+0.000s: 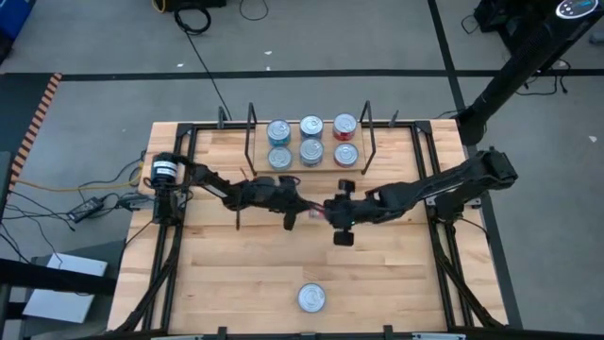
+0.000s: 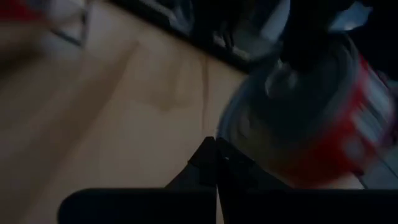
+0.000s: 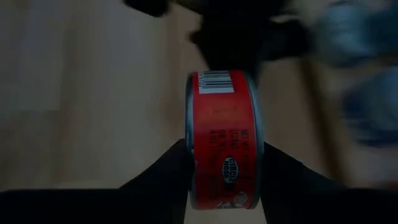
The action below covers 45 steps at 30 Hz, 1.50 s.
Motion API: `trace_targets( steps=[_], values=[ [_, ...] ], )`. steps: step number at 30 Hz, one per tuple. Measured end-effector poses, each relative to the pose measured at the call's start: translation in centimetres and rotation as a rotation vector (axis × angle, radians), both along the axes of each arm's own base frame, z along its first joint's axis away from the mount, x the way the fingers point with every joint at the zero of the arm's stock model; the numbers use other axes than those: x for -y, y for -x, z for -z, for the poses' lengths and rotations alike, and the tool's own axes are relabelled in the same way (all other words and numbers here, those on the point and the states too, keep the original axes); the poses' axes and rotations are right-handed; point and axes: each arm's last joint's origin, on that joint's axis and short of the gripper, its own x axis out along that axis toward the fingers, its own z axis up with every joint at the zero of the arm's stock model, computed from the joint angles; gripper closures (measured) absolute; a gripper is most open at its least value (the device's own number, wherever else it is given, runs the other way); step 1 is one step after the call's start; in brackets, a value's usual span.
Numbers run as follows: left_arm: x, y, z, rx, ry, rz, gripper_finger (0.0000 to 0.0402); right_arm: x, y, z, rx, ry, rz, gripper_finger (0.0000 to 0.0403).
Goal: Stack canned seafood by type on shelf
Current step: Stack the center red tuna can on the top of the other red tuna can on the shelf
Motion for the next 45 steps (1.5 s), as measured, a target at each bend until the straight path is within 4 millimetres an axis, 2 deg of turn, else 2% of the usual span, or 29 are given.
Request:
trace_targets(
  steps=[3,6,9,15,21,29,42,45],
  values=[
    [-0.1,1.4,-0.7,0.038,0.003,-0.038,0.0402,0.8,0.8,-2.0,-0.021,0.181,0.073,0.0253],
    [0.3,2.2,-1.0,0.047,0.004,-0.029,0.0402,2.3,1.5,-2.7,-0.079,0.413,0.159,0.0253],
    [0.5,2.6,-1.1,0.045,-0.006,-0.033,0.0401,3.9,1.7,-2.4,-0.159,0.563,0.176,0.0253],
    [0.9,2.8,-0.9,0.037,-0.018,-0.026,0.0401,7.8,2.1,-0.3,-0.294,0.698,0.218,0.0253],
    [0.8,2.8,-0.8,0.034,-0.026,-0.032,0.0401,10.7,2.3,1.5,-0.329,0.715,0.201,0.0253],
    [0.8,2.8,-0.8,0.036,-0.032,-0.032,0.0401,12.8,2.7,2.3,-0.357,0.717,0.185,0.0253],
    [0.8,2.7,-0.8,0.036,-0.040,-0.030,0.0401,13.7,3.6,3.6,-0.382,0.665,0.172,0.0253],
    [0.8,2.7,-0.8,0.036,-0.040,-0.030,0.0401,13.7,3.5,3.6,-0.374,0.658,0.168,0.0220]
  ],
)
